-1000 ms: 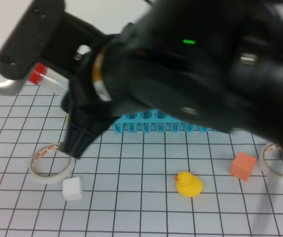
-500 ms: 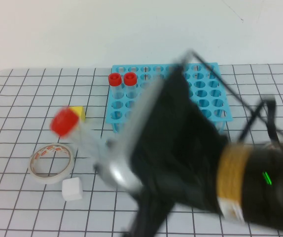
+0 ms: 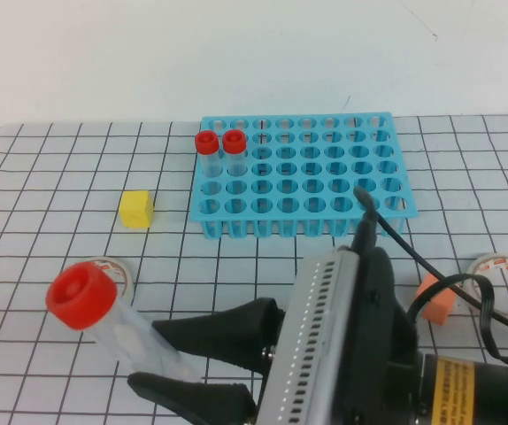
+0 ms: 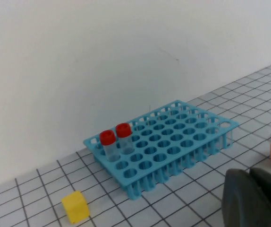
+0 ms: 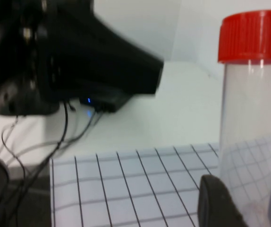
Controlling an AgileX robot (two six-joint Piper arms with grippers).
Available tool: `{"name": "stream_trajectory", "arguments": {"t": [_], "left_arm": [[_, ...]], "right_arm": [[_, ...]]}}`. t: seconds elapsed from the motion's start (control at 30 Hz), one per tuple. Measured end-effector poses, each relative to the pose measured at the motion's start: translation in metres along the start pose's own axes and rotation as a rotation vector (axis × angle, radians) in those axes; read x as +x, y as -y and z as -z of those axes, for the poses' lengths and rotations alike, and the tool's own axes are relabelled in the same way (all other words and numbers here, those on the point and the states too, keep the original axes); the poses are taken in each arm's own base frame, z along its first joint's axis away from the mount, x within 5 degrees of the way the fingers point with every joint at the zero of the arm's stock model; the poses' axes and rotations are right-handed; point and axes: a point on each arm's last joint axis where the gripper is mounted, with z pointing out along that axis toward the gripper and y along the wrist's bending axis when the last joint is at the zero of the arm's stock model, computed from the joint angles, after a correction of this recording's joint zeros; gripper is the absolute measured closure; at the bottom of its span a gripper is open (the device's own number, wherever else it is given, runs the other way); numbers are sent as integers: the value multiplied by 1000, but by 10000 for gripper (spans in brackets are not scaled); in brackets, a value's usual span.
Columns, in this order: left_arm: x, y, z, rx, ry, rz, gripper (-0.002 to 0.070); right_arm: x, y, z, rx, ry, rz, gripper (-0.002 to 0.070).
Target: Place the test tubes
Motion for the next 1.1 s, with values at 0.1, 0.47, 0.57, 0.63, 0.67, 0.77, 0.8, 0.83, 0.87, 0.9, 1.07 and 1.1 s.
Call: {"name": "stream_trajectory", "arguments": {"t": [0.1,0.47,0.57,0.63,0.67,0.77,0.8,0.83,0.87,0.9,1.07,1.1], "left_arm": [[-1,2,0,20,26,63,673],[-7,6,0,74,83,206,354],[-7,6,0,75,86,213,264],[-7,6,0,76,87,215,239],[-8,6,0,74,88,213,233],[-8,5,0,70,93,214,223],[-8,5,0,67,95,214,223],[-8,5,0,65,97,214,223],[-8,5,0,64,98,214,228],[-8,5,0,64,99,214,235],[-8,5,0,62,98,208,272],[-8,5,0,62,98,208,276]], "right_arm": [[0,0,-1,1,14,-20,444],[20,-7,-33,-73,140,-54,444],[30,-9,-44,-98,173,-64,444],[37,-11,-50,-115,200,-72,444],[39,-12,-52,-123,216,-74,444],[48,-15,-59,-149,232,-74,444],[51,-15,-61,-157,231,-71,444],[54,-17,-62,-168,229,-65,444],[57,-19,-64,-190,222,-49,444],[59,-20,-65,-202,221,-39,444],[60,-24,-65,-243,233,-8,444],[60,-24,-65,-245,233,-7,444]]}}
